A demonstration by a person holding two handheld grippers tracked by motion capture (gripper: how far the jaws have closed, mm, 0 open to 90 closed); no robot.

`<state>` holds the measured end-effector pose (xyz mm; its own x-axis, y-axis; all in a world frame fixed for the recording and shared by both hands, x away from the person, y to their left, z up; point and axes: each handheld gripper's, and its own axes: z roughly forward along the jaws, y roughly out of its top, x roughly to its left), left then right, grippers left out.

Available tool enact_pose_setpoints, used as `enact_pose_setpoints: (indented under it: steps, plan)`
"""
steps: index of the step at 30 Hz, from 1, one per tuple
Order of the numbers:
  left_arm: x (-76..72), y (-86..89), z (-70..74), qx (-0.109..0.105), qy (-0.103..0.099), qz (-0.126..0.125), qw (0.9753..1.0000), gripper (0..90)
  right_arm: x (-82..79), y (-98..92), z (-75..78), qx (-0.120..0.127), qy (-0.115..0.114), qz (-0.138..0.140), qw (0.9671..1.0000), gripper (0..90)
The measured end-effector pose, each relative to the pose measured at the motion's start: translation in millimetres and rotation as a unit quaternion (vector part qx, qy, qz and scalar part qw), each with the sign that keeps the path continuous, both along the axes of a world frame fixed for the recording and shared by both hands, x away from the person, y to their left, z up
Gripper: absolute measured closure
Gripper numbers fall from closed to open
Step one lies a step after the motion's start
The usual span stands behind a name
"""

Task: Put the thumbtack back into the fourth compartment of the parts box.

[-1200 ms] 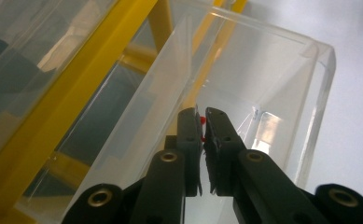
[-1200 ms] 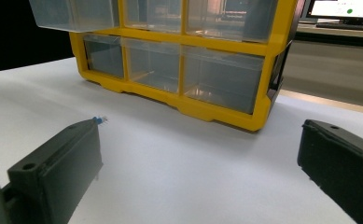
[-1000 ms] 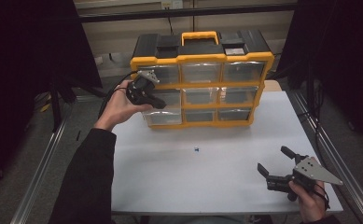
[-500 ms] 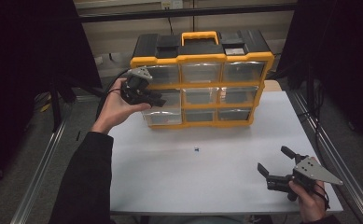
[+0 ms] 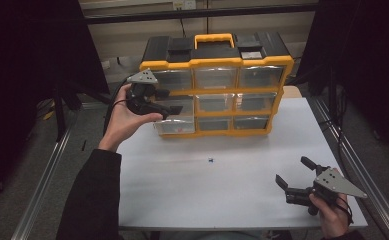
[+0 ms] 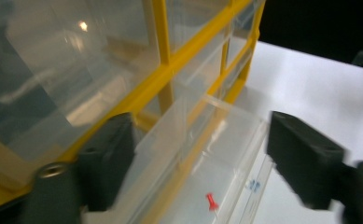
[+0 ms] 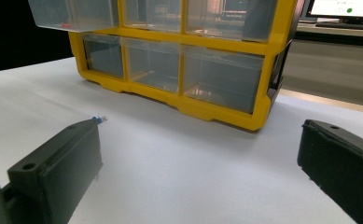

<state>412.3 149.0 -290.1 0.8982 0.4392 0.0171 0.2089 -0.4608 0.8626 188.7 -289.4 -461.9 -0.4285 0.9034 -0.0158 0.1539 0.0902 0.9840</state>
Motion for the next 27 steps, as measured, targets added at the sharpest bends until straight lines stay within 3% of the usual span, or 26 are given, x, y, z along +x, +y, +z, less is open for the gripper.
enact_pose_setpoints:
  steps: [4, 10, 15, 20, 24, 27]
  plan:
    - [-9.2, -4.5, -0.9, -0.003, -0.022, -0.001, 0.9998, 11.1, -0.1, -0.2, 0.0, 0.0, 0.0, 0.0, 1.0, 0.0]
    - [-26.1, -14.9, -7.6, -0.006, -0.032, -0.032, 0.999, 5.0, -0.4, 0.8, -0.1, -0.003, 0.003, 0.004, 1.0, 0.0]
    - [-35.6, -20.4, -12.8, -0.004, -0.048, -0.038, 0.9981, 4.0, -0.2, 0.5, -0.2, -0.001, 0.003, 0.002, 1.0, 0.0]
    - [-46.5, -25.1, -14.9, -0.023, -0.054, -0.042, 0.9974, 3.7, -0.2, 0.4, -0.1, -0.001, 0.002, 0.001, 1.0, 0.0]
    - [-60.0, -31.3, -14.9, -0.033, -0.058, -0.06, 0.996, 3.3, -0.3, 0.5, -0.1, -0.001, 0.002, 0.003, 1.0, 0.0]
    - [-67.6, -35.3, -17.6, -0.03, -0.064, -0.068, 0.9952, 3.1, -0.5, 0.6, -0.1, -0.001, 0.002, 0.003, 1.0, 0.0]
